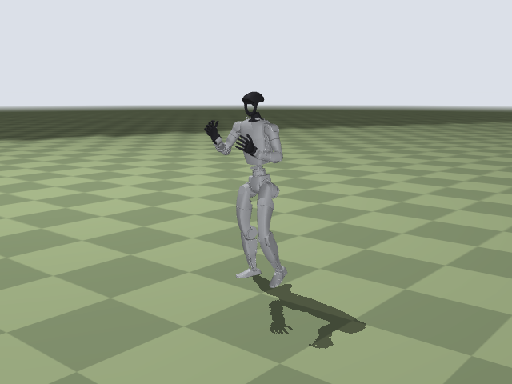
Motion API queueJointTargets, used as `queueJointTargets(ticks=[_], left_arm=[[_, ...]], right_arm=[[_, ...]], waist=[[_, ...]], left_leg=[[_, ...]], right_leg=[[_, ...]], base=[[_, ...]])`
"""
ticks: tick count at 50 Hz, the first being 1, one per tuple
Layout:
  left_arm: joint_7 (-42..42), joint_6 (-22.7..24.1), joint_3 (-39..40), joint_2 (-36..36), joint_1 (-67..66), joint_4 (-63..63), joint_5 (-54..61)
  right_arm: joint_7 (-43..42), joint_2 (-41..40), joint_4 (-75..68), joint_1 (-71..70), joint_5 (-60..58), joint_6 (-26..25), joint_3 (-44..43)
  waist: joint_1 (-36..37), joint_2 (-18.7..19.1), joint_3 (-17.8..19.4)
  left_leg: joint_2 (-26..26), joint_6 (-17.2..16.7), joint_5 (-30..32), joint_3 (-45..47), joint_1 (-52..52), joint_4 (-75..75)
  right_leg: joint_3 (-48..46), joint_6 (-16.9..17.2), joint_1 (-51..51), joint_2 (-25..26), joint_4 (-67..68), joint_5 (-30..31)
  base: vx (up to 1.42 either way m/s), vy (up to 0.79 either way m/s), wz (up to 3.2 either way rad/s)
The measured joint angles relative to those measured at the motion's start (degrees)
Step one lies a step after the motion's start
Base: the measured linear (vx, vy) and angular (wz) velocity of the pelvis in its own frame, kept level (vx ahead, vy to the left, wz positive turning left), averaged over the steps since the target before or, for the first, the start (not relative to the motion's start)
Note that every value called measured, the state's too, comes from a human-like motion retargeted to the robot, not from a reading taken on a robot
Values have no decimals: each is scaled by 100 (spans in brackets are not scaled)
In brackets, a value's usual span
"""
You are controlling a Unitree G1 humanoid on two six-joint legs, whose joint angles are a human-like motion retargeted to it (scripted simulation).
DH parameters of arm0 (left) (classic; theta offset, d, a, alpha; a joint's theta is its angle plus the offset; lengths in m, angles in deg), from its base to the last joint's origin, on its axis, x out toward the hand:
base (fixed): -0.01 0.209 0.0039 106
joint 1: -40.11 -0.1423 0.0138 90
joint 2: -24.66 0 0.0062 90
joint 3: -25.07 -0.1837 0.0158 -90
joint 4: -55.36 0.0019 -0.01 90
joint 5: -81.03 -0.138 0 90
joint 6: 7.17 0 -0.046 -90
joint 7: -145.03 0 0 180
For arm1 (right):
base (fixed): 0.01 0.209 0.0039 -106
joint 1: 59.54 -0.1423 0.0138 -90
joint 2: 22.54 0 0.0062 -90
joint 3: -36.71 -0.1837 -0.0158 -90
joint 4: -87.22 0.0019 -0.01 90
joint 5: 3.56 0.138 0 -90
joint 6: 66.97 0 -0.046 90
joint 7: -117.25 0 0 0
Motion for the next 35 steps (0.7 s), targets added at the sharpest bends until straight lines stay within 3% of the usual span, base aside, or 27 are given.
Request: queueJointTargets(ticks=[3,7,11,14,17,20,23,27,29,32,35], left_arm=[[67,286,-247,-191,1934,-444,-96],[66,651,-268,-555,4256,-994,-721],[-275,135,-388,-1132,5857,-1166,-1353],[-159,-64,-465,-1454,6415,-1036,-1380],[-17,-178,-444,-1568,6232,-914,-1290],[62,-207,-379,-1461,5440,-781,-1098],[284,-331,-239,-1225,4060,-498,-891],[662,-530,11,-973,1691,92,-599],[762,-513,54,-896,522,393,-272],[1001,-390,-17,-899,-1071,638,260],[1235,-371,-70,-993,-2412,525,745]], right_arm=[[405,570,-282,1440,-946,125,19],[1176,1203,-215,3544,-1163,583,-659],[1427,1192,-62,5537,312,481,-1767],[1616,539,-14,6447,1518,336,-2362],[1684,42,46,6708,2200,235,-2658],[1578,-148,44,6297,2266,159,-2568],[1337,-190,-34,5328,2373,113,-2059],[1031,-59,-93,3354,2057,160,-1330],[862,1,-97,2146,1661,166,-1081],[453,31,-96,454,1181,222,-848],[-123,457,132,-611,1176,374,-864]], waist=[[-747,358,8],[-1884,1029,345],[-2640,1434,705],[-2956,1528,783],[-3057,1556,751],[-2928,1498,653],[-2613,1351,461],[-2069,917,185],[-1640,573,60],[-751,15,12],[389,-158,346]], left_leg=[[-125,-3,-1080,97,1324,-2333],[218,-76,-936,-190,2307,-4346],[663,-542,-578,-361,2584,-4997],[758,-370,-454,-628,2346,-4998],[797,-177,-440,-851,2062,-4797],[742,-174,-477,-924,1948,-4679],[553,-193,-608,-865,1949,-4559],[14,-128,-804,-662,1895,-4255],[-311,8,-860,-459,1641,-3810],[-451,347,-716,-95,502,-1654],[1,447,-381,156,-829,1094]], right_leg=[[-201,267,-490,233,1081,187],[-818,666,-1790,293,3987,972],[-1365,242,-2953,-206,6905,125],[-1418,55,-3550,-461,8219,-188],[-1353,13,-3778,-348,8683,-171],[-1175,102,-3673,57,8363,-163],[-935,256,-3178,466,7164,23],[-783,272,-1899,539,4101,560],[-695,191,-1210,438,2450,234],[-357,-21,-452,224,626,-488],[-126,-10,102,51,-422,-250]], base=[[-2,25,72],[-4,21,94],[-2,15,69],[-5,7,71],[-4,0,52],[-2,-5,21],[0,-7,-9],[0,-12,-43],[-7,-20,-94],[-13,-23,-113],[-8,-14,-101]])
